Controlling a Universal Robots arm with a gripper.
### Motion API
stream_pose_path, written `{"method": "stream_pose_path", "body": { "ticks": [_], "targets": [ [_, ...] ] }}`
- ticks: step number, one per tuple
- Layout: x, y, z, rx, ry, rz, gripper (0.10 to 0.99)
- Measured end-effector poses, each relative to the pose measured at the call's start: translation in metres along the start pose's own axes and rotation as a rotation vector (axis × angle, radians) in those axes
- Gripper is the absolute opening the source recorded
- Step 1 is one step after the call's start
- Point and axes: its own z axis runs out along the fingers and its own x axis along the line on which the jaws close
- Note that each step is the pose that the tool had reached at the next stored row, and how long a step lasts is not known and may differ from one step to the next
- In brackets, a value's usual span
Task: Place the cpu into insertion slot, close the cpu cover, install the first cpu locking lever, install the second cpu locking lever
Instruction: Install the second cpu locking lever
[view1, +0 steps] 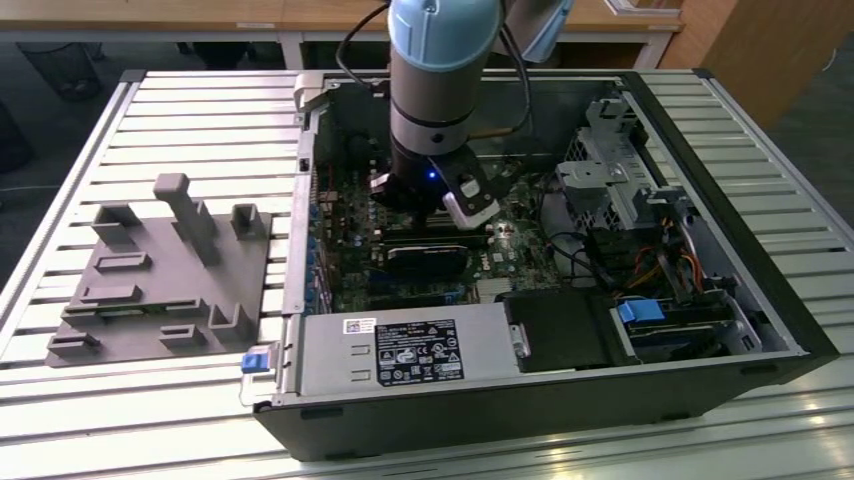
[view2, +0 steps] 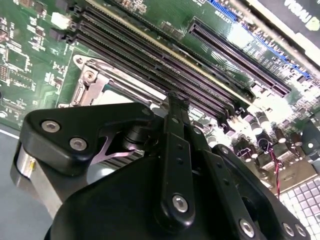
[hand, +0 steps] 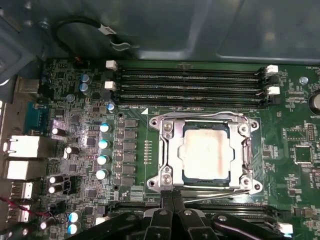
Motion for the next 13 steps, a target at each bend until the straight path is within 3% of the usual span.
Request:
{"method": "stream_pose_path", "body": {
  "ticks": [13],
  "targets": [
    [0.0049,-0.01,0.0016,-0.051,-0.0005,0.0,0.106]
  ]
}}
